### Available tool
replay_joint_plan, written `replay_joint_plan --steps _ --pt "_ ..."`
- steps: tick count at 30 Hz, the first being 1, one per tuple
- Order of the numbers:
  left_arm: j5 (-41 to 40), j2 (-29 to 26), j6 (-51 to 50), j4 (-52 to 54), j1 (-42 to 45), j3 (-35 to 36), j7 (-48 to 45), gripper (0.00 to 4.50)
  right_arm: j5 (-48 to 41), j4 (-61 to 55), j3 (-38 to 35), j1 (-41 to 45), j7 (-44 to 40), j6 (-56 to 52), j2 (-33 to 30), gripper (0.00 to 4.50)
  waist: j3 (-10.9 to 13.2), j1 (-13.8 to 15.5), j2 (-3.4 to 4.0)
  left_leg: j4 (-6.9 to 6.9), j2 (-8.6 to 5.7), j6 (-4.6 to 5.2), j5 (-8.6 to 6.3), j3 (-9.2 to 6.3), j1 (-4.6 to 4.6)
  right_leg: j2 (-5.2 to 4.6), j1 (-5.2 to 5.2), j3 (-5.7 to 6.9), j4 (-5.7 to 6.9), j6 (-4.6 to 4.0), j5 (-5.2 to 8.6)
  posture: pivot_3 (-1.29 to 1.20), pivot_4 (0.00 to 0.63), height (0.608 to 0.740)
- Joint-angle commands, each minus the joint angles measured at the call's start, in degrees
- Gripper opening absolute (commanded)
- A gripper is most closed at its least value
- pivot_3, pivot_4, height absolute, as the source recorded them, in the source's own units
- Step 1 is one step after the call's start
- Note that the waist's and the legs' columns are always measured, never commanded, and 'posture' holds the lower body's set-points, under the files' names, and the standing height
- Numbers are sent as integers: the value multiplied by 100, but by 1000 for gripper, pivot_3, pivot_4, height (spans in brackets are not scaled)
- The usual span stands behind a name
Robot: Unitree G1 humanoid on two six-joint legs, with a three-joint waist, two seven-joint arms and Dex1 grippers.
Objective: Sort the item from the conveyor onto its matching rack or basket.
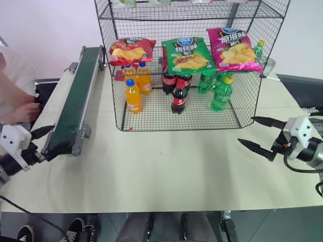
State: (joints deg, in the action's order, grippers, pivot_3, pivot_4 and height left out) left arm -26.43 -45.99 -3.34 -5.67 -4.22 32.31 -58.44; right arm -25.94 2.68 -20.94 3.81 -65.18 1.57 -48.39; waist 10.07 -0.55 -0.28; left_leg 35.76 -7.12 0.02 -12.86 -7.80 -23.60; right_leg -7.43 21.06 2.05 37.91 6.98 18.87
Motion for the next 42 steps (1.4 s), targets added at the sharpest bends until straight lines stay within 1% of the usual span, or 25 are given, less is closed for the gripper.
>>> replay_joint_plan --steps 1,4,7,14,22,28,34,38,42 --pt "-67 -32 113 114 -31 139 16 3981 -139 -198 -115 -84 -223 83 -94 4500 0 5 0 1 0 0 0 0 0 0 0 0 0 0 0 0 150 740" --pt "-83 -12 90 147 -13 78 19 3981 -313 -434 -130 -246 -400 -104 -117 4500 0 14 1 0 0 0 0 0 0 0 0 0 -1 0 0 0 150 740" --pt "-57 18 135 153 51 20 50 3981 -250 -432 -145 -228 -322 -45 -65 4500 0 5 0 -1 0 0 0 0 0 0 1 -1 -1 0 0 0 150 740" --pt "-26 110 199 140 93 -38 73 3981 -2 -175 17 42 -72 223 77 4500 1 -3 1 -1 1 0 0 2 0 2 4 -6 0 -1 -1 0 150 740" --pt "-1 136 260 113 133 -165 145 3981 142 157 179 314 -100 382 51 4500 1 2 1 -2 1 0 0 3 0 3 4 -7 -1 0 -1 0 150 740" --pt "1 160 98 172 162 -162 433 3981 168 261 257 451 -117 382 75 4500 2 1 2 -1 1 0 0 3 0 3 5 -7 0 0 -1 0 150 740" --pt "85 222 255 228 107 -233 495 3981 189 368 274 573 -126 401 46 4500 2 -9 2 -2 1 0 0 4 0 4 5 -9 0 0 -1 0 150 740" --pt "6 237 183 300 63 -236 437 3981 173 386 286 597 -175 406 23 4500 2 -2 2 -2 1 -1 1 5 0 4 6 -9 1 0 -2 0 150 740" --pt "193 260 482 247 85 -171 609 3981 183 361 315 625 -129 392 82 4500 2 -1 2 -2 1 -1 1 5 0 4 6 -10 1 0 -2 0 150 740"
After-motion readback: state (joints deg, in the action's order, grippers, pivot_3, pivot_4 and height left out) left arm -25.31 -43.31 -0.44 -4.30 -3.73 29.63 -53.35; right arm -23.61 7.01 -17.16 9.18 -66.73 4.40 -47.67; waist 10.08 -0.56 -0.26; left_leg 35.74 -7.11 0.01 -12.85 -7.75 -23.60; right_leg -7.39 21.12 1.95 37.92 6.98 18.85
